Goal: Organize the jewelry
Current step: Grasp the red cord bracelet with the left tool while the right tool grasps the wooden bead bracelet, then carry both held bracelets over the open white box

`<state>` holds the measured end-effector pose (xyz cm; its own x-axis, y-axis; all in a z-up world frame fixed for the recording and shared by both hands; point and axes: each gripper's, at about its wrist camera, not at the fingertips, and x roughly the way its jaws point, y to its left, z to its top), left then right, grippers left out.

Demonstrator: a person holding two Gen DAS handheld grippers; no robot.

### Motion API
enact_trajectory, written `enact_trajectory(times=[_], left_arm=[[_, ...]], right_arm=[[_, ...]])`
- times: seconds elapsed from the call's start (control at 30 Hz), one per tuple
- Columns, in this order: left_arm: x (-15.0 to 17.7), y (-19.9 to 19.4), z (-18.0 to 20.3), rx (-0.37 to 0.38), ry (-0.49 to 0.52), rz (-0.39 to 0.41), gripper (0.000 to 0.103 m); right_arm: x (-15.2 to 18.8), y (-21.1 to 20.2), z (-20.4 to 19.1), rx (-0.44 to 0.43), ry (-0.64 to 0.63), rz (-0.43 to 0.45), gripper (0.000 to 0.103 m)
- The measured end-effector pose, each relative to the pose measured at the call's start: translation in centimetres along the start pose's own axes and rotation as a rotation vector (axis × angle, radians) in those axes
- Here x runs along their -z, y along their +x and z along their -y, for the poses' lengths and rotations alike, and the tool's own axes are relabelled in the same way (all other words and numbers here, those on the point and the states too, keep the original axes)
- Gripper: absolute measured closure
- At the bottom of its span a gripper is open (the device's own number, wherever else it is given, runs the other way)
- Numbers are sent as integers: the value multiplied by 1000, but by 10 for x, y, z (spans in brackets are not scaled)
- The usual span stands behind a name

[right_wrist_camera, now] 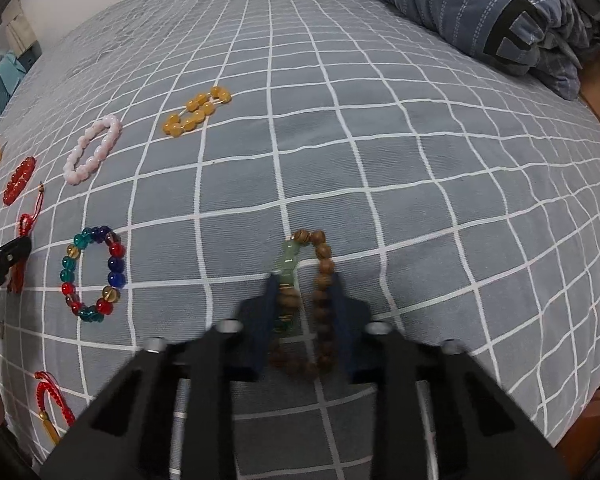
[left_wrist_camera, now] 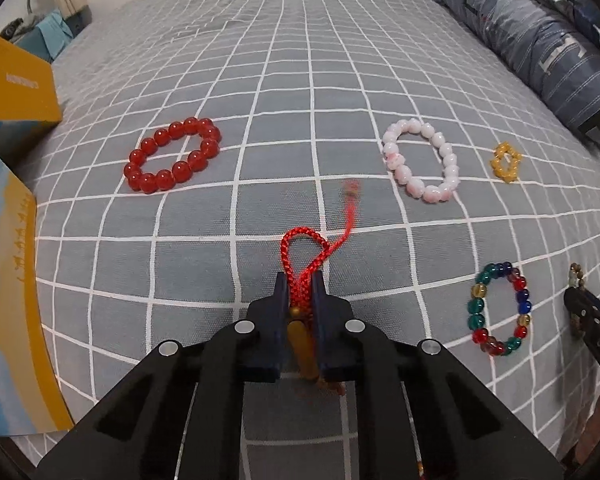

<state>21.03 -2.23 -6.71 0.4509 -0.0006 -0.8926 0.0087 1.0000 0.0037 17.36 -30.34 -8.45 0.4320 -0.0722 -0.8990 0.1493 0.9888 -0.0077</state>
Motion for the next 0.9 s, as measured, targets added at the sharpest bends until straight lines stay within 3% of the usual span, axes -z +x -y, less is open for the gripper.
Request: enact_trajectory(times=[0.57,0.9], left_arm=[[-1,-26,1,26,-2,74,92],[3,-52,3,49,18,178,92]], right_arm=[[4,-28,1,-28,31,102,93],[3,-50,-8,-47,22,213,93]])
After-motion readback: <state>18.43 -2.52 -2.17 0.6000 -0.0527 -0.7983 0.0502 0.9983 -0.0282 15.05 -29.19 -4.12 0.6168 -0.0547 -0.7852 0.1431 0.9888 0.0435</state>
